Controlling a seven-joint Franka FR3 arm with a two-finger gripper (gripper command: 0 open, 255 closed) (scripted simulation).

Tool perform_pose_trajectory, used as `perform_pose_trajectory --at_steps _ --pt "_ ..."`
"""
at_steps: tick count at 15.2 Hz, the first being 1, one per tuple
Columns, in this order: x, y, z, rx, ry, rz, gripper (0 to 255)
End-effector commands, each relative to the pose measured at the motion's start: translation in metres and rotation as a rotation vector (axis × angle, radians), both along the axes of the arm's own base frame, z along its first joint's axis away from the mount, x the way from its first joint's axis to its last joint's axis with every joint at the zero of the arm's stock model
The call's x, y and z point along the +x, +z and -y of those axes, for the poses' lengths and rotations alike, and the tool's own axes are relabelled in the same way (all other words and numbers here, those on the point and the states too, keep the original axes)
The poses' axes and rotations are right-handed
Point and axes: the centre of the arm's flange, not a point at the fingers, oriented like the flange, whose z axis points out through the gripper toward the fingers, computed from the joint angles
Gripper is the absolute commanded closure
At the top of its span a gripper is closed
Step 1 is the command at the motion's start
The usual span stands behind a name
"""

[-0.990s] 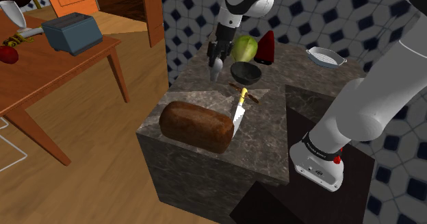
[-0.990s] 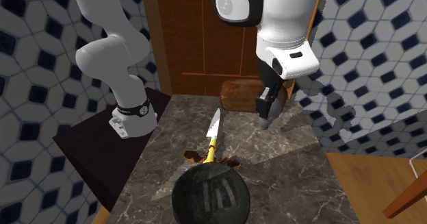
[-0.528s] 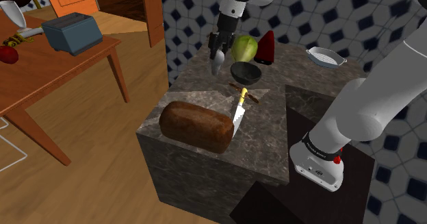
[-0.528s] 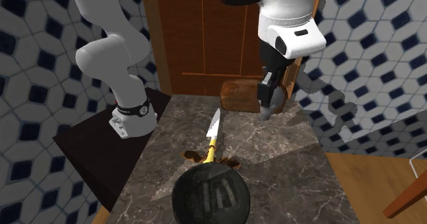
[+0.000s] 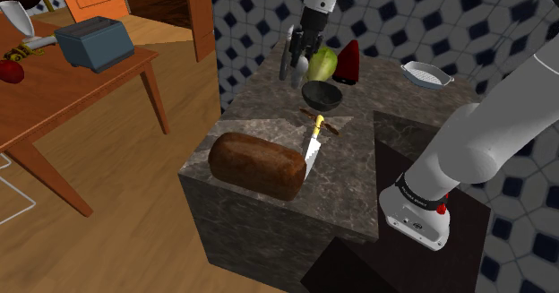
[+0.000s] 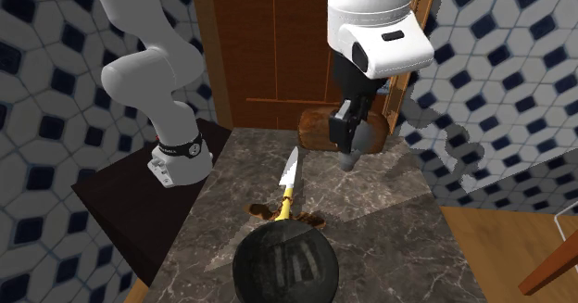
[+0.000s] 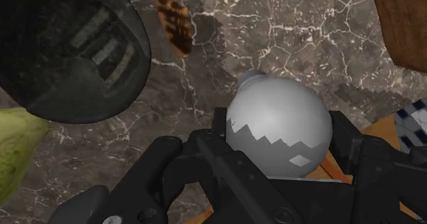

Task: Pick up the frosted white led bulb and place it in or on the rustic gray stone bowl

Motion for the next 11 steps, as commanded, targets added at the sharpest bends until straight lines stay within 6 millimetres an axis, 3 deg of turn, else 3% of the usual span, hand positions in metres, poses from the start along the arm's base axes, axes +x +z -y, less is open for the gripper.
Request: perform_pose_trajectory --at_steps 1,11 --pt "-0.005 0.005 0.028 0.0 0.001 0.0 255" --pt "-0.022 0.021 0.158 0.0 0.001 0.0 255"
